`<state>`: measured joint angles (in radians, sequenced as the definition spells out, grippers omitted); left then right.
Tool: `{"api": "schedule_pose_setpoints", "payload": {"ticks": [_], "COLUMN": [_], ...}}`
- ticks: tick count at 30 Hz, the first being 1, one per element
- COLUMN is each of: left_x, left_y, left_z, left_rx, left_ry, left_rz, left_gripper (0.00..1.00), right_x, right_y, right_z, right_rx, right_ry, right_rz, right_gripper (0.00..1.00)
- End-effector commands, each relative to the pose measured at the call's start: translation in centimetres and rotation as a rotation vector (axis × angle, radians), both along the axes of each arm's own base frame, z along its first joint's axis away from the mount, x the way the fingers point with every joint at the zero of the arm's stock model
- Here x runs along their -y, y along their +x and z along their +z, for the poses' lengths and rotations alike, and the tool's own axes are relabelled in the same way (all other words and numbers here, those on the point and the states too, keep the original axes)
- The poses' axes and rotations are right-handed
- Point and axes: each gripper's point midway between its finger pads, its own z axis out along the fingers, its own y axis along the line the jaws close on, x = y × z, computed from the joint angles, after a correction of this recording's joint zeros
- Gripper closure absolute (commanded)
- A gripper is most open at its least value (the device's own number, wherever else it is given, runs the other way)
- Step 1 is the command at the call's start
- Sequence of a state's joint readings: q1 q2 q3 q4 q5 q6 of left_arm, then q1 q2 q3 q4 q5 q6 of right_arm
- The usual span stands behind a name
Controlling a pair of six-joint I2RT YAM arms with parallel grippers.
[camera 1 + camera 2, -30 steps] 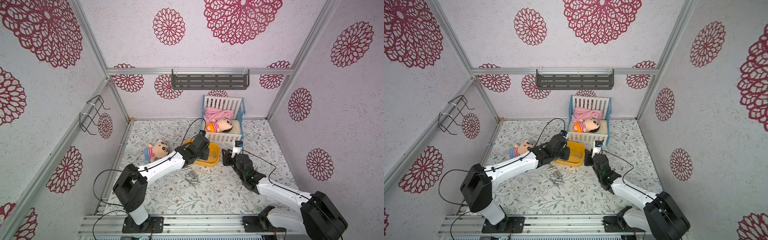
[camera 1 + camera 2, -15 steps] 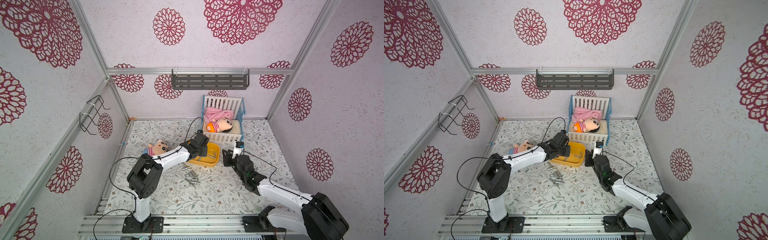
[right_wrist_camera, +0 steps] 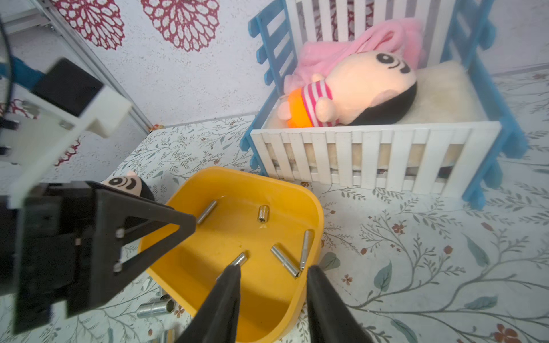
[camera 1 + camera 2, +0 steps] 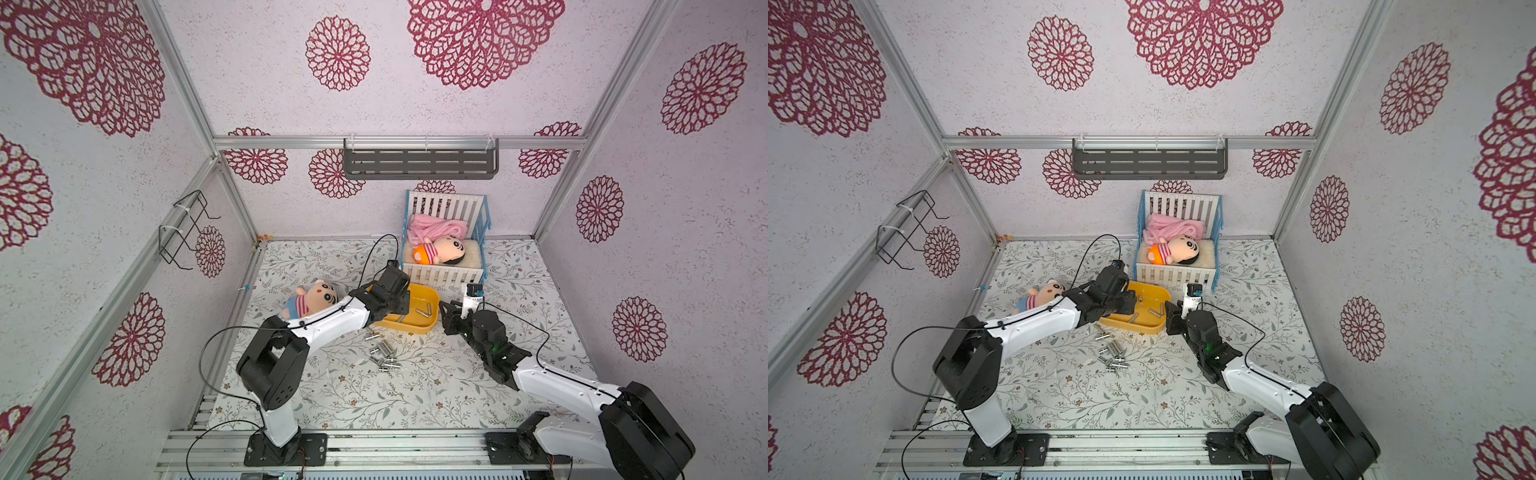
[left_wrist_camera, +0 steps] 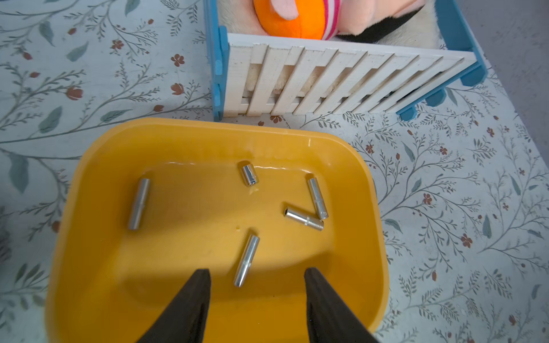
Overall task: Put the screws on the desktop into the storage box
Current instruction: Place the screw in the storage box, then pick up the screw from the center of the board.
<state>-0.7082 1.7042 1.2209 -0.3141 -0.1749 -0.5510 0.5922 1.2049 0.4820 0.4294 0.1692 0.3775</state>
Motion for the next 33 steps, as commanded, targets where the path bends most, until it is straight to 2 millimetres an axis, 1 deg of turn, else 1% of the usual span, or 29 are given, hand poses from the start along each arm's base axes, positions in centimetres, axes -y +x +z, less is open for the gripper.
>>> {"api": "schedule_pose_setpoints", "payload": {"ticks": [1, 4, 6, 9, 11, 12, 14, 16, 18, 21, 23, 26, 29, 33], "left_x": [-2.6, -5.2, -6.7, -8.8, -9.6, -9.9, -10.6, -11.4, -12.0, -12.0, -12.2, -11.7, -11.1, -11.2], "left_y": [-1.7, -4.4, -6.3, -8.7, -10.1, -10.9, -12.0, -12.8, -13.5, -14.2, -14.5, -15.0, -15.1, -15.1], "left_z": [2.6, 2.5, 1.9, 0.7, -0.2, -0.7, -1.8, -2.9, -3.7, -4.4, -5.1, -6.0, -6.3, -6.5], "left_rx": [0.059, 0.063, 0.060, 0.051, 0.040, 0.031, 0.016, 0.005, 0.000, -0.015, -0.031, -0.071, -0.092, -0.094], "left_ry": [-0.025, -0.032, -0.038, -0.047, -0.058, -0.063, -0.069, -0.063, -0.057, -0.070, -0.066, -0.068, -0.088, -0.079], "left_rz": [0.032, 0.051, 0.056, 0.073, 0.064, 0.057, 0.054, 0.066, 0.066, 0.047, 0.051, 0.025, 0.010, 0.010], "left_gripper": [0.42, 0.40, 0.37, 0.34, 0.32, 0.29, 0.24, 0.23, 0.22, 0.21, 0.19, 0.18, 0.18, 0.17], "right_x": [-3.4, -6.2, -7.9, -10.4, -11.4, -11.8, -11.8, -11.9, -11.9, -12.4, -12.7, -12.8, -13.0, -13.3], "right_y": [-0.6, -2.2, -3.3, -6.0, -7.9, -8.7, -9.6, -10.0, -9.9, -9.7, -9.8, -9.9, -10.1, -10.3], "right_z": [2.5, 1.8, 0.7, -1.3, -3.3, -4.3, -5.9, -7.3, -8.5, -10.1, -10.7, -11.3, -11.5, -11.7], "right_rx": [0.050, 0.008, -0.048, -0.103, -0.146, -0.167, -0.193, -0.206, -0.218, -0.245, -0.261, -0.273, -0.277, -0.280], "right_ry": [0.006, -0.045, -0.093, -0.158, -0.212, -0.241, -0.301, -0.349, -0.382, -0.412, -0.422, -0.433, -0.432, -0.438], "right_rz": [0.142, 0.269, 0.314, 0.409, 0.457, 0.479, 0.481, 0.491, 0.493, 0.506, 0.518, 0.529, 0.543, 0.561], "right_gripper": [0.58, 0.55, 0.54, 0.53, 0.49, 0.48, 0.45, 0.44, 0.44, 0.46, 0.47, 0.47, 0.47, 0.47]}}
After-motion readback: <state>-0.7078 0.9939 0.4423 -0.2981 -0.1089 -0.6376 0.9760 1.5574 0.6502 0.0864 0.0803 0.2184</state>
